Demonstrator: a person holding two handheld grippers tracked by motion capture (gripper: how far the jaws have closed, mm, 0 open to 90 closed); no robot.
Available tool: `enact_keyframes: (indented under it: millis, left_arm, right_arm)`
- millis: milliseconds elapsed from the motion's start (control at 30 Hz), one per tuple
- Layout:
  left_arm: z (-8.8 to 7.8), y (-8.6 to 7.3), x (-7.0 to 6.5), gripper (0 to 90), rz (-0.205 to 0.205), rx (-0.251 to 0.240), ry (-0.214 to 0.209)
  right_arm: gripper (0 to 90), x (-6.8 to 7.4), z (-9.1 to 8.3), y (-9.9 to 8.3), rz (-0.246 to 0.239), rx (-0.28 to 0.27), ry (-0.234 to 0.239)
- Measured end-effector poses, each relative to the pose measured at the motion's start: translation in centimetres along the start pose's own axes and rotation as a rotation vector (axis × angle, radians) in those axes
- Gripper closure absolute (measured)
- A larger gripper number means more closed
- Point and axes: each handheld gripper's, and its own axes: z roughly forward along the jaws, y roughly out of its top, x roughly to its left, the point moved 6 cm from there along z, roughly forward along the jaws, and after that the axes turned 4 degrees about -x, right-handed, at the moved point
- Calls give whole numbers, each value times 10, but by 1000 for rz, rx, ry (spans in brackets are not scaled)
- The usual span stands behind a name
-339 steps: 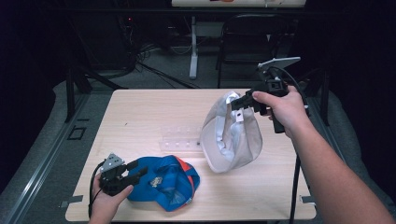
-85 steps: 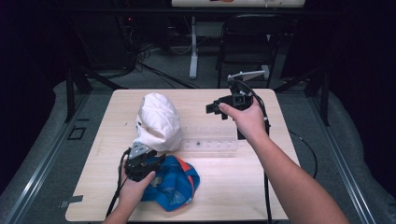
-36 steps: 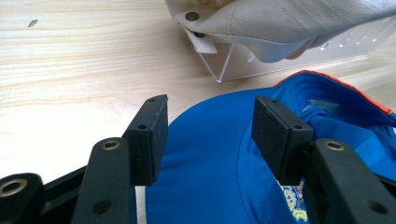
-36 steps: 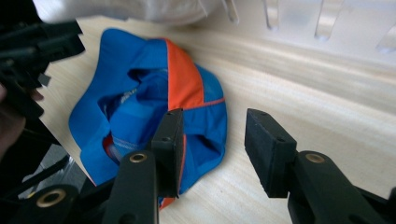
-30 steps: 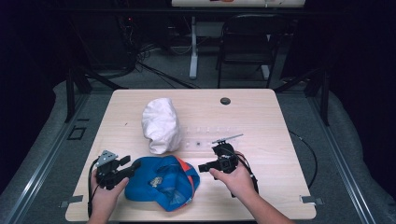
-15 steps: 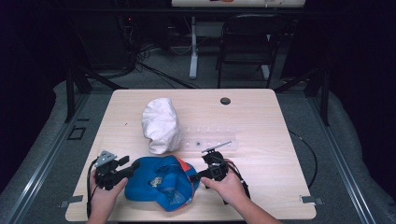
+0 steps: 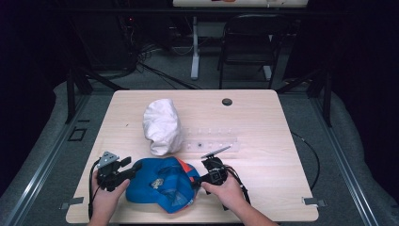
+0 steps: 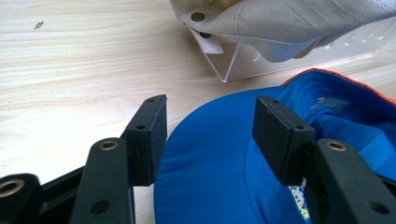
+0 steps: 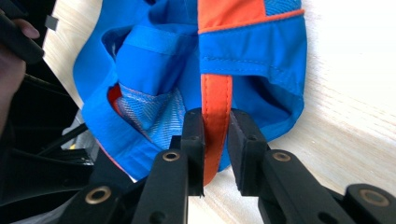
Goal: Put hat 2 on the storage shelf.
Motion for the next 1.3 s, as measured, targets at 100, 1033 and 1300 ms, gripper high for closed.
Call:
enact_keyframes:
  millis: [100,1033,1300]
  left_arm:
    - [0,-1,1,455,3,6,3]
    - [1,2,-7,456,24,13,-8]
    - [3,2,-9,458,24,17,-18]
  right_arm:
    - [783,-2,-5,2,22,-9,21]
    - [784,-24,-100,20,101,-82,-29]
    - [785,-16,-116,33,81,-14,-141]
